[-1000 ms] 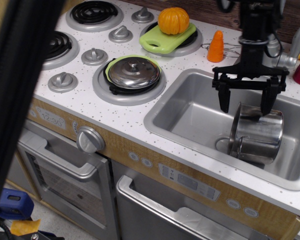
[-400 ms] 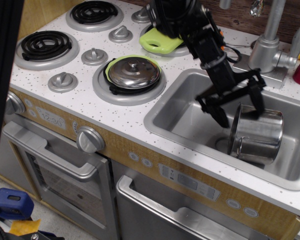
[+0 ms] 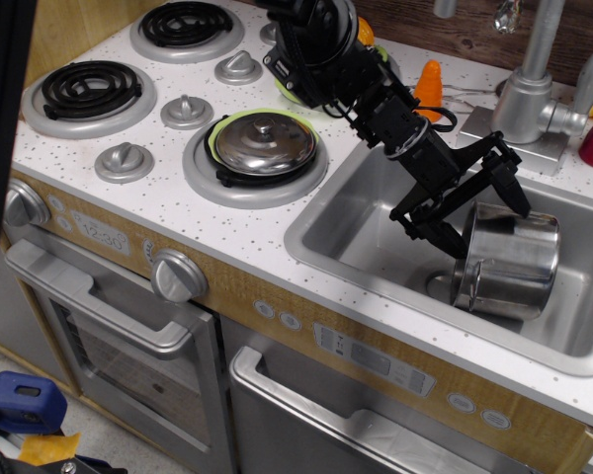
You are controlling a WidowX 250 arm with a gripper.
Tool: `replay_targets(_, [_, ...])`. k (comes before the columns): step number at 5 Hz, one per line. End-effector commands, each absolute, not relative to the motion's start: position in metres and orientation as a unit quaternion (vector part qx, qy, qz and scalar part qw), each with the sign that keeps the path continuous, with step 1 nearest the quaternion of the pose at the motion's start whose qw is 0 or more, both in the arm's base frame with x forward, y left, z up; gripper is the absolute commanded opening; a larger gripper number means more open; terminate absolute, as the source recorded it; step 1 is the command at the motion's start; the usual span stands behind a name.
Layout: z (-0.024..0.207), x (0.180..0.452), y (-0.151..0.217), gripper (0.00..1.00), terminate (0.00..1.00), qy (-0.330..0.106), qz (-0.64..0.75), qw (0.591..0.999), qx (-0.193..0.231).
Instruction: Flip pot upright in sink
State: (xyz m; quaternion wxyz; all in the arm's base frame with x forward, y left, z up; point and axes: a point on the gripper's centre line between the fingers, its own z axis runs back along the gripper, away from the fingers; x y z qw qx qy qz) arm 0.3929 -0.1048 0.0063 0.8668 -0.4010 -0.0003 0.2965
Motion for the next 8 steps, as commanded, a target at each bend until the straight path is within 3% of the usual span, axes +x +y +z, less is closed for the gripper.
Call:
replay_targets(1, [0.008, 0.398, -0.109, 0.00, 0.00, -0.033, 0.310, 0.821, -0.478])
replay_targets(3, [-0.013, 0.398, -0.108, 0.00, 0.00, -0.064, 0.308, 0.802, -0.508])
replay_targets(4, [-0.011, 0.402, -0.105, 0.00, 0.00, -0.077, 0.294, 0.826, -0.475])
replay_targets(5, [0.004, 0.411, -0.102, 0.00, 0.00, -0.074, 0.267, 0.890, -0.361])
replay_targets(6, [0.018, 0.414, -0.102, 0.00, 0.00, -0.074, 0.259, 0.924, -0.273])
replay_targets(8, [0.042, 0.417, -0.095, 0.00, 0.00, -0.047, 0.223, 0.962, -0.152])
